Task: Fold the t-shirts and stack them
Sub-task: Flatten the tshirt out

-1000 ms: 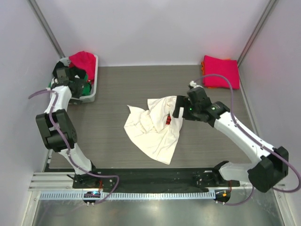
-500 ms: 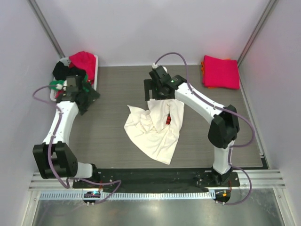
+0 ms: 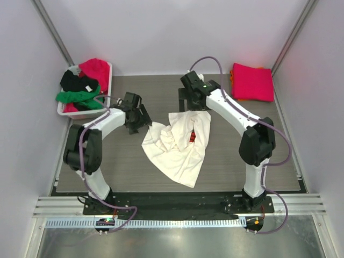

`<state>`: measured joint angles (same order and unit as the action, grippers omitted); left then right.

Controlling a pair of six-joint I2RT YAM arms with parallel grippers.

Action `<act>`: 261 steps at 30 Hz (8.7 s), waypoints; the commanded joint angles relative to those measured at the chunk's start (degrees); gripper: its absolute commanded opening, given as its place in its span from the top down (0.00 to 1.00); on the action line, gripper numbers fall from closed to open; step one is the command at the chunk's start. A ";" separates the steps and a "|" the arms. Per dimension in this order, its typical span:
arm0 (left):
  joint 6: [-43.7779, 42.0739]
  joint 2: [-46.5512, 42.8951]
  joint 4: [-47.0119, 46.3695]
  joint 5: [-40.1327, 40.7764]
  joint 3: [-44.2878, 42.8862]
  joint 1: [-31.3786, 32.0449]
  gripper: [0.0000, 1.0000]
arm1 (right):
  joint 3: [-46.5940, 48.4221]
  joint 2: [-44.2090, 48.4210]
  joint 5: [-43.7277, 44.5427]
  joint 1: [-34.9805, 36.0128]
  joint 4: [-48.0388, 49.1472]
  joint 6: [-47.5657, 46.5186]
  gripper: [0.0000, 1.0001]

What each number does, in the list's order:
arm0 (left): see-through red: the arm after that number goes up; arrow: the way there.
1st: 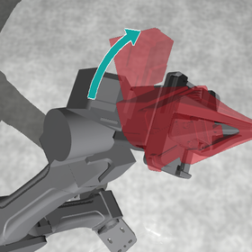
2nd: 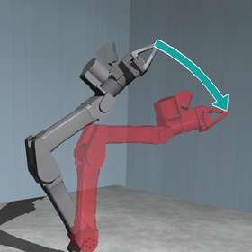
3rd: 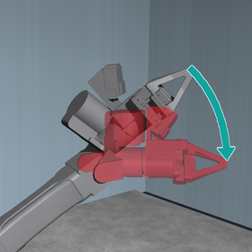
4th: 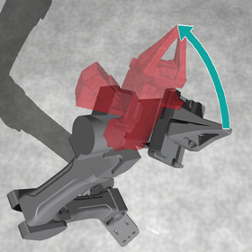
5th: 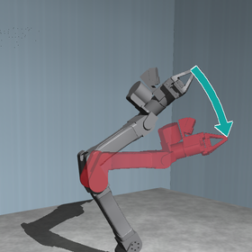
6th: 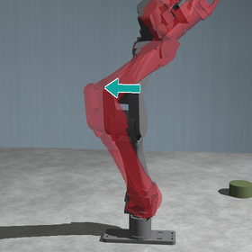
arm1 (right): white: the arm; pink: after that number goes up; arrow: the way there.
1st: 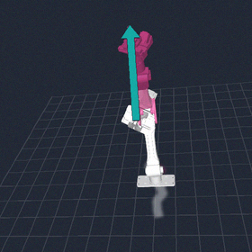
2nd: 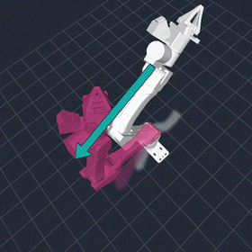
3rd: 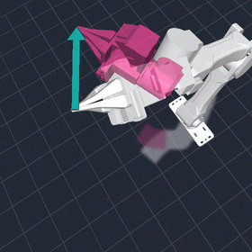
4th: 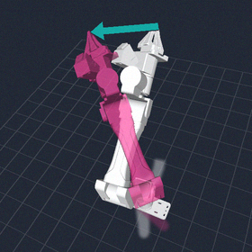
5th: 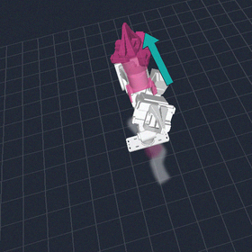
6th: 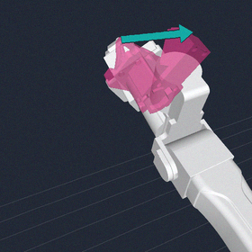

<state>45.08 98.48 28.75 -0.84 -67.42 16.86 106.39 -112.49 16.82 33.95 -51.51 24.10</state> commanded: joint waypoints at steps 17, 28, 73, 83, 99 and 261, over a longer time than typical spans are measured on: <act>4.75 13.59 -8.46 2.68 -12.21 1.77 1.00 | -11.12 12.04 -7.93 -7.50 4.04 -2.65 0.01; 3.17 -5.30 -2.30 9.37 5.27 1.77 1.00 | 22.87 -15.20 -13.13 0.23 -2.36 -2.65 0.08; -7.64 -31.94 29.15 23.69 -13.94 -2.18 1.00 | 25.92 12.01 3.83 -10.84 1.05 -5.73 0.99; -7.90 -31.94 37.86 23.88 -32.85 -2.27 1.00 | 12.09 34.08 4.98 -11.28 3.17 -3.88 0.99; 9.40 -37.29 25.32 -0.92 -17.87 4.46 1.00 | -24.81 50.17 19.22 -22.25 3.95 4.46 0.99; -12.82 -52.78 19.32 9.72 -56.77 -4.03 1.00 | 30.01 61.69 -10.77 9.04 1.32 -23.83 0.99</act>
<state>34.79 44.93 52.93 8.93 -123.17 13.19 132.94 -51.09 8.19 46.26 -57.76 3.05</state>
